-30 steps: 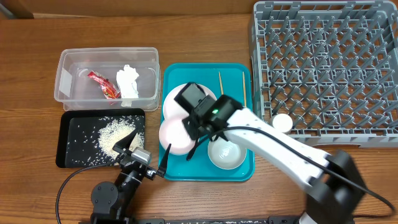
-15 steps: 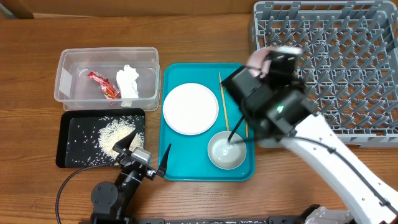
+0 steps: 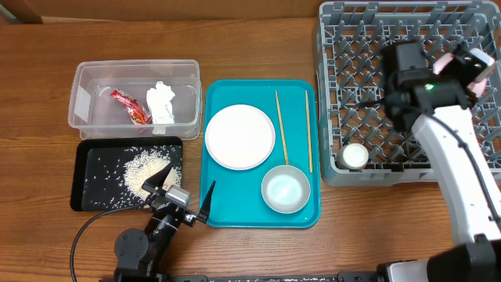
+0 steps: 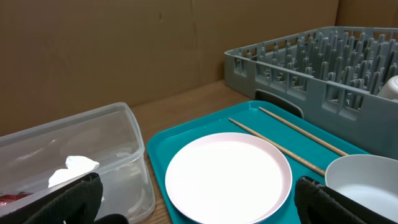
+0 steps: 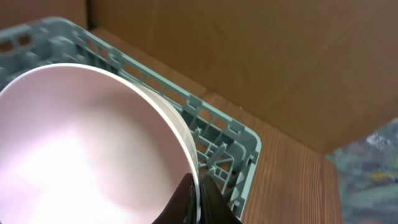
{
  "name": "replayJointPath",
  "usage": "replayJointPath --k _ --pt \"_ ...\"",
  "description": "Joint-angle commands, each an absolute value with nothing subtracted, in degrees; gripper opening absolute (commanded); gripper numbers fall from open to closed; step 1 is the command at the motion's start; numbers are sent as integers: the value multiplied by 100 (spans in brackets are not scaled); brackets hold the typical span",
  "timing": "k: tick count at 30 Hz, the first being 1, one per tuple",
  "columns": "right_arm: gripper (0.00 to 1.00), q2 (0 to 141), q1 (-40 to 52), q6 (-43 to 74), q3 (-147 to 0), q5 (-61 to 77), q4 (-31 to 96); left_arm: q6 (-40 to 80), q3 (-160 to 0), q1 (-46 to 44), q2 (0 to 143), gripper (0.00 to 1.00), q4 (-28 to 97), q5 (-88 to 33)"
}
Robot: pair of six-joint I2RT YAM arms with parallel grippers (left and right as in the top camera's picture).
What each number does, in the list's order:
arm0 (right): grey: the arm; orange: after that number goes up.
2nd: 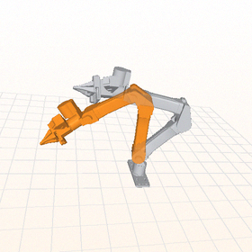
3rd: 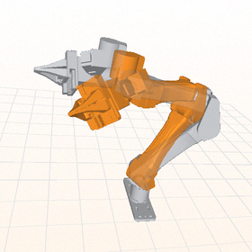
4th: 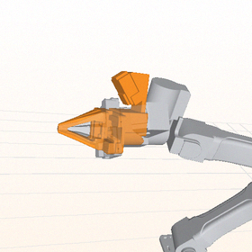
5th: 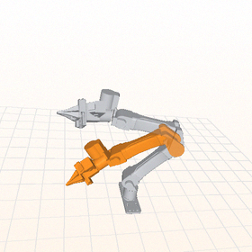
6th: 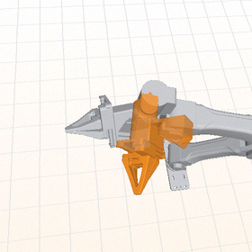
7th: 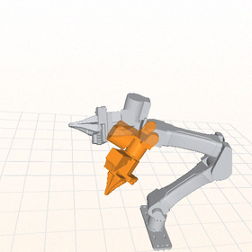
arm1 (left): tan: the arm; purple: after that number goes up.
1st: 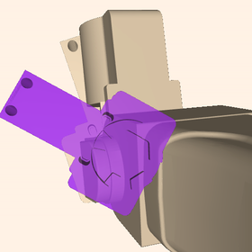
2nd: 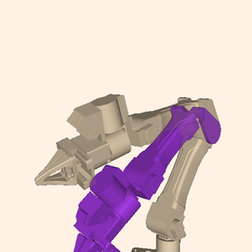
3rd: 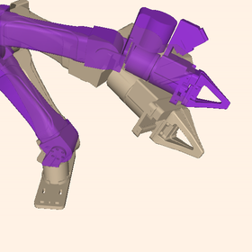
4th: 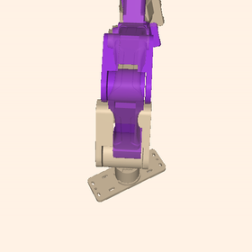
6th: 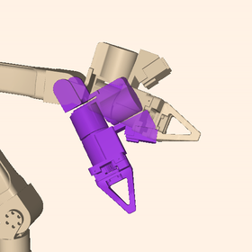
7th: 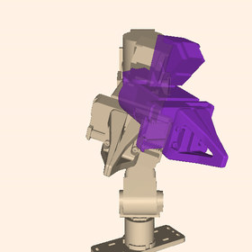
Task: Sort waste into correct bins and load items into the dishwasher
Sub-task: 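Carry the pink bowl to the dish rack and set it in with right gripper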
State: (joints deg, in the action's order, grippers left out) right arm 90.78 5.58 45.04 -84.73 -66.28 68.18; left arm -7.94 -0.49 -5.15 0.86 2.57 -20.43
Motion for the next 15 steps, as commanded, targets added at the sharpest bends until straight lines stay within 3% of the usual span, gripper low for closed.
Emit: replayJointPath --k 1,15 --pt "4 9367 392 4547 -8455 -6379 6674 -878 -27 -482 30 100 257 -2099" --pt "4 10777 408 3260 -8455 -6886 5763 -878 -27 -482 32 100 255 -2084"
